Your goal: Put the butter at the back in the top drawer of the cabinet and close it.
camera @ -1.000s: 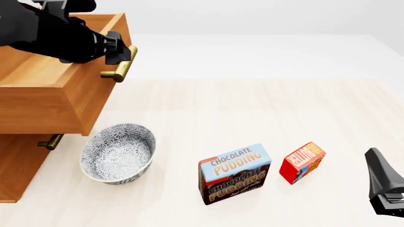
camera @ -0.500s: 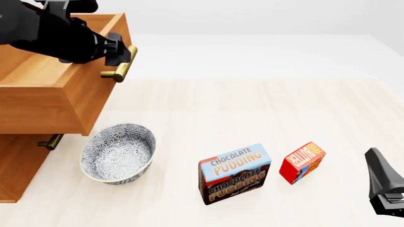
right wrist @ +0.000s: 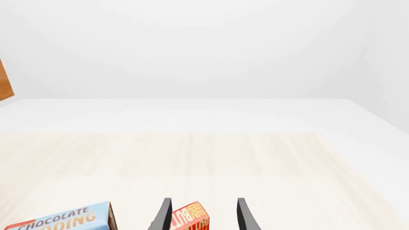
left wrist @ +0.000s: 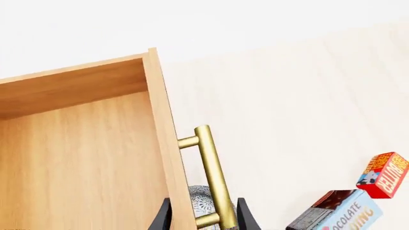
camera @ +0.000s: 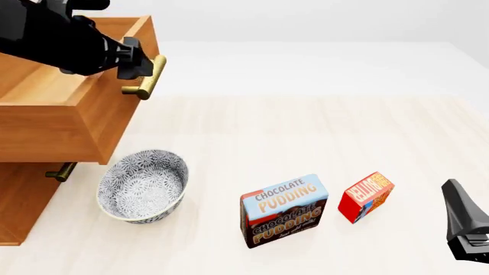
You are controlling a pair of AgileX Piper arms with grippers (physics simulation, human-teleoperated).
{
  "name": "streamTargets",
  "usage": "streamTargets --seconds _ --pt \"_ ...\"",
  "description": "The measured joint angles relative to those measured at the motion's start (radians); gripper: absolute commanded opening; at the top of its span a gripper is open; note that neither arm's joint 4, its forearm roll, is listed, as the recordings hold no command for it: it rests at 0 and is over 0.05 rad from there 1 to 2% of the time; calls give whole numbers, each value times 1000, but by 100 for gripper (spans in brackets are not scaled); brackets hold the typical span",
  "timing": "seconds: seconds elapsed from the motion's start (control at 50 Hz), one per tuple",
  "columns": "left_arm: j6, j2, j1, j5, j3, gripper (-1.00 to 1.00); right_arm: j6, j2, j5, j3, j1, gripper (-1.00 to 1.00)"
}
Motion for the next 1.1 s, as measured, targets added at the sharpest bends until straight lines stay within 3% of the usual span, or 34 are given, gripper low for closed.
streamTargets --seconds 1.1 --pt "110 -132 -9 150 -105 100 0 0 0 0 0 100"
